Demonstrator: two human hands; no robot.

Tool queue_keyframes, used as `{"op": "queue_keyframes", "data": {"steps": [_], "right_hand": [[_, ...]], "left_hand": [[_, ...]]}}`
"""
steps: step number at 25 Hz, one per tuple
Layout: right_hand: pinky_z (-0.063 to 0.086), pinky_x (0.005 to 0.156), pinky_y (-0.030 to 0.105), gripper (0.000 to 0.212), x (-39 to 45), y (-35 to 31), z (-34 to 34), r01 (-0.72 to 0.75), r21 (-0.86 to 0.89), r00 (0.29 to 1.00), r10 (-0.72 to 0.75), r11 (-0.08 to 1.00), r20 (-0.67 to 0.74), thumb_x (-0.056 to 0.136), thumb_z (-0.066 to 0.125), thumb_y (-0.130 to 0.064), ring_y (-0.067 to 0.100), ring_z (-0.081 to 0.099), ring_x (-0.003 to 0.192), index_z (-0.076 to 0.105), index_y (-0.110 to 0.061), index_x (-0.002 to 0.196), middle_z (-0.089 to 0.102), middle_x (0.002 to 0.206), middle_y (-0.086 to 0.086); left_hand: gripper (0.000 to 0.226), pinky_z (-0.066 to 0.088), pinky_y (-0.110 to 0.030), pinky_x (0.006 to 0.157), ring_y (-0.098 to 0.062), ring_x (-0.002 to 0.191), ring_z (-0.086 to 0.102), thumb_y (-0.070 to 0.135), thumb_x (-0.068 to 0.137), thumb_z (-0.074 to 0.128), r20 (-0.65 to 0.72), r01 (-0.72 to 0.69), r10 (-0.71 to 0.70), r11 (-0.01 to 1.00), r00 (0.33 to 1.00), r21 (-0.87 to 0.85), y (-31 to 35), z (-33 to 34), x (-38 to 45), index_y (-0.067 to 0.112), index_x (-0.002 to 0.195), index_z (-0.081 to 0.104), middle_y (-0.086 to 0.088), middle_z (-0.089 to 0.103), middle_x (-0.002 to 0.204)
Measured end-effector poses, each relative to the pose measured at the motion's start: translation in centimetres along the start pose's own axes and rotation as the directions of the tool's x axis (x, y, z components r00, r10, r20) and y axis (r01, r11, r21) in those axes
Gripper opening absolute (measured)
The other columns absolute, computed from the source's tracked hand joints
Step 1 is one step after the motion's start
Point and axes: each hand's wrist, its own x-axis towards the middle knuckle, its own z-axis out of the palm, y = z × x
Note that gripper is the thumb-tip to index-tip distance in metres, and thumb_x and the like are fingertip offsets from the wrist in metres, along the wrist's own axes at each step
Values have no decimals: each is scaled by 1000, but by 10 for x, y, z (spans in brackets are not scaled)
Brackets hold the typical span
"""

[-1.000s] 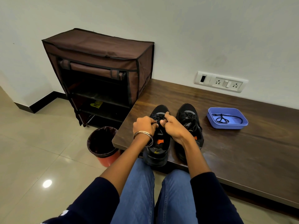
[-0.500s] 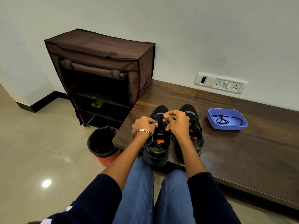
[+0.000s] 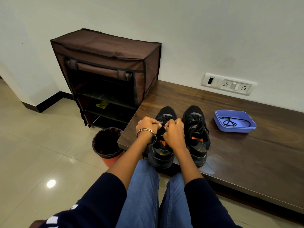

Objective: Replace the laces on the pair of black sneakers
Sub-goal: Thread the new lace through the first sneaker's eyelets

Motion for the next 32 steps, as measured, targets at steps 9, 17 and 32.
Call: {"op": "queue_keyframes", "data": {"steps": [9, 17, 32], "right_hand": [[48, 72, 35, 28, -3, -5, 2, 18, -217, 1000, -16, 976, 11, 95, 51, -23, 26, 40, 118, 51, -4, 116, 41, 123, 12], [50, 74, 37, 30, 0, -9, 11, 11, -271, 1000, -16, 962, -16, 98, 45, -27, 30, 39, 118, 49, -1, 113, 42, 125, 16], [48, 67, 35, 25, -1, 0, 7, 100, -277, 995, -94, 956, 34, 96, 47, -20, 28, 40, 117, 50, -4, 114, 41, 122, 12]], "left_hand": [[12, 50, -28, 83, -20, 99, 64, 33, 84, 70, -27, 11, -12, 1000, 1000, -27, -1, 1, -1, 31, 94, 76, 1, 72, 103], [12, 48, -27, 80, -19, 100, 63, 33, 86, 68, -53, 9, -9, 1000, 999, 7, 1, 3, -4, 31, 94, 76, 2, 72, 102], [11, 45, -25, 74, -18, 97, 64, 33, 85, 69, -67, 7, -7, 1000, 998, 7, 2, 2, -7, 30, 94, 76, 1, 73, 100]]}}
